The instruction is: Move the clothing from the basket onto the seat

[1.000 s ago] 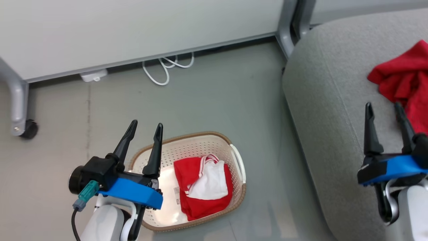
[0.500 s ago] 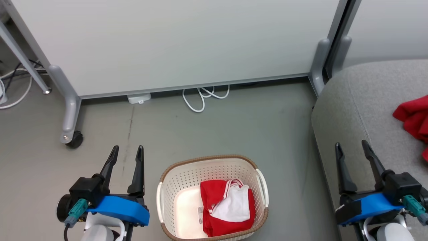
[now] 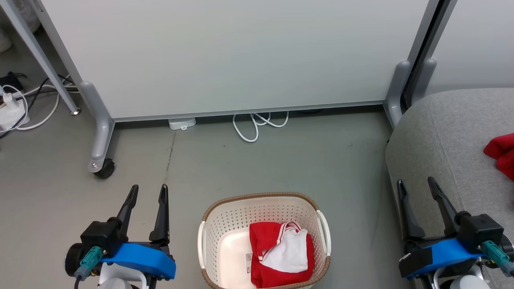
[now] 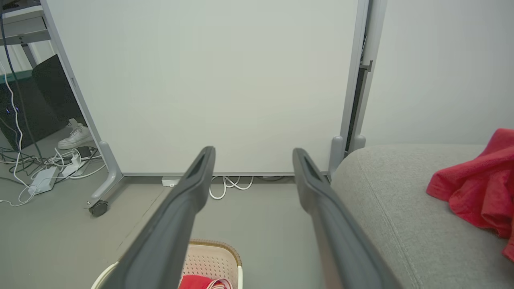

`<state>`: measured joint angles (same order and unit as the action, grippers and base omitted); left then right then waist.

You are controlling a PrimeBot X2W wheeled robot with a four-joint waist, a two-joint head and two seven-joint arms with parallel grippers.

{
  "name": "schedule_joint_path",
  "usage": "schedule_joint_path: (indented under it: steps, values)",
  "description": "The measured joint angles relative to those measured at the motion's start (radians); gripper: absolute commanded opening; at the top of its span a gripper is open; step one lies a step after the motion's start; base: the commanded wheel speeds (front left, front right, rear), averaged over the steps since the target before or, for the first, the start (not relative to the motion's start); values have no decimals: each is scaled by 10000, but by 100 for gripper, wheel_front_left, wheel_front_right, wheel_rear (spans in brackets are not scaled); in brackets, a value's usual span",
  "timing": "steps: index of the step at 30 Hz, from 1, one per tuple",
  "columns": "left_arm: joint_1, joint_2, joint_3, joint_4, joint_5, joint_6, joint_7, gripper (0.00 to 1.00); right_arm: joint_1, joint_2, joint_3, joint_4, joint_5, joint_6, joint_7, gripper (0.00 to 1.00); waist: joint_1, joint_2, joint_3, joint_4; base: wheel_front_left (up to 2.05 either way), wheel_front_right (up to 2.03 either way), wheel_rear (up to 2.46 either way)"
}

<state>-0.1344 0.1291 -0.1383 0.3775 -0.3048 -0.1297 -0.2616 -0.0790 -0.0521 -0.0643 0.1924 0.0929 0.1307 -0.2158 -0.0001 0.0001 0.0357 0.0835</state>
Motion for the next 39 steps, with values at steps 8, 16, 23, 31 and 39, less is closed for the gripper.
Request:
schedule_joint_path:
  steps: [8,16,23,31,39]
  values:
    - [46,-38,-81,-27,-151,0,0,100,8,2,-17,2,-159,0,81,100,1,0,67,-85,0,0,0]
    - [10,-33,-174,-128,-201,0,0,100,-7,4,107,-52,-48,0,111,100,0,0,333,-122,0,0,0]
    - [-418,23,-422,-159,-286,0,-2,100,-380,8,311,-173,-19,0,111,100,1,0,1075,-281,0,0,0]
    - [-1394,238,-855,33,-345,0,0,100,-1336,8,704,-341,92,0,-42,100,2,0,2542,-730,0,0,0]
    - [-2507,583,-1365,441,-414,0,0,100,-2553,8,1455,-307,357,0,-313,100,3,-1,4246,-1594,0,0,0]
